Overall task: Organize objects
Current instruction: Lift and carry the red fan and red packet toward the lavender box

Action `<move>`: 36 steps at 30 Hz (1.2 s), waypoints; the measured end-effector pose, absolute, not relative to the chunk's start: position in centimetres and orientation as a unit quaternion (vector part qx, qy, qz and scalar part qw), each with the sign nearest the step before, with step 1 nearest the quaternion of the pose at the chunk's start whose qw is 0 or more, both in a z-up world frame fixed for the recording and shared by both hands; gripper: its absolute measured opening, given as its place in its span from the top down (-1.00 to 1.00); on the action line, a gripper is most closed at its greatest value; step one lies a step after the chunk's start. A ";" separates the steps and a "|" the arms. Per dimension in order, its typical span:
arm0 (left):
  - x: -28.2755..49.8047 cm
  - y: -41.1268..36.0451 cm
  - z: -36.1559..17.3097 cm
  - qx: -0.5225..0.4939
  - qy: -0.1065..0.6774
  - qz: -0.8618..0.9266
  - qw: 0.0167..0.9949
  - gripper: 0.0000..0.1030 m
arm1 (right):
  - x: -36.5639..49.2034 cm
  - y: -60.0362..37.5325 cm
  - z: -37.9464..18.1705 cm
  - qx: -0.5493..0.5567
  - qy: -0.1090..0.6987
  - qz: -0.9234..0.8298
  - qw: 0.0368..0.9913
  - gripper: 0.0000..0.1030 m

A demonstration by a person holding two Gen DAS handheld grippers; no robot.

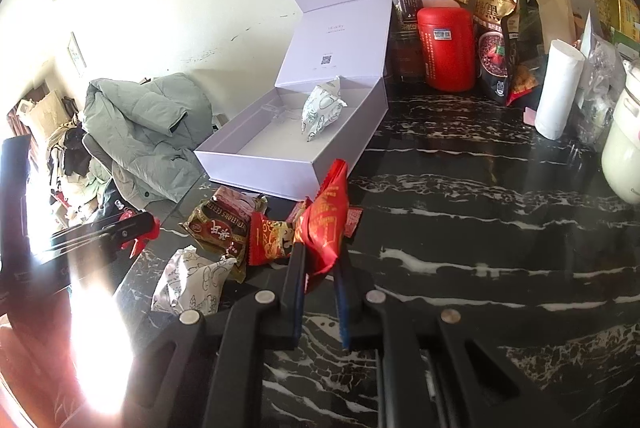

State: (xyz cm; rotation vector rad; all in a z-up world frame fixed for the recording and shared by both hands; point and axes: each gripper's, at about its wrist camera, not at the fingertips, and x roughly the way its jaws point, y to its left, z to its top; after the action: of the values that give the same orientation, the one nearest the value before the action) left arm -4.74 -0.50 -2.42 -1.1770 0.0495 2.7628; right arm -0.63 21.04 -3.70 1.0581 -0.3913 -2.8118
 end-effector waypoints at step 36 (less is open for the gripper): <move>-9.7 5.1 4.4 -0.325 0.064 0.932 0.147 0.38 | -4.8 21.9 3.4 0.321 -0.074 -0.935 0.129 0.76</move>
State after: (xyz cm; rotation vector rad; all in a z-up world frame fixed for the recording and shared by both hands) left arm -9.74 5.07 4.45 -0.9363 0.1843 2.6827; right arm -4.77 21.90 3.43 0.9338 -0.2139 -2.7189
